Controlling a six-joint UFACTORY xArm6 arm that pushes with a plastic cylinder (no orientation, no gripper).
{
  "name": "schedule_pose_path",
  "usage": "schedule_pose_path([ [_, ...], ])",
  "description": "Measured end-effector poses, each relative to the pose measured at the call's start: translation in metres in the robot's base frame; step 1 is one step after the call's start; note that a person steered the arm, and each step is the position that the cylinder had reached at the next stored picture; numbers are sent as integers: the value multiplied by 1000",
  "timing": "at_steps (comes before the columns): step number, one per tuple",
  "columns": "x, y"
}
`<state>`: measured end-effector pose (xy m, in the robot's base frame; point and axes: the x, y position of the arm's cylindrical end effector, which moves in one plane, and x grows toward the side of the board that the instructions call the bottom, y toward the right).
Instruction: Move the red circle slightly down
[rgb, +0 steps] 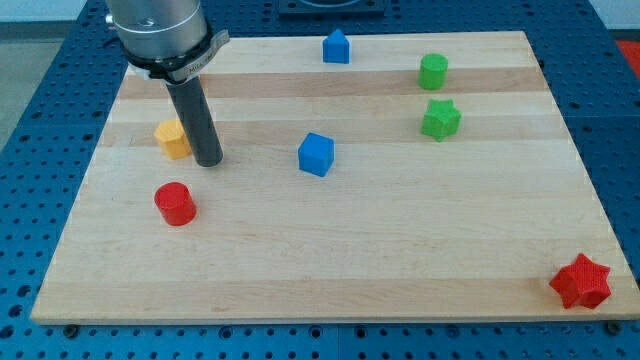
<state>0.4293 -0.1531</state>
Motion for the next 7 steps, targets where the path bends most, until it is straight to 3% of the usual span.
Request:
schedule_pose_path([
  [4,21,-69],
  [7,41,-67],
])
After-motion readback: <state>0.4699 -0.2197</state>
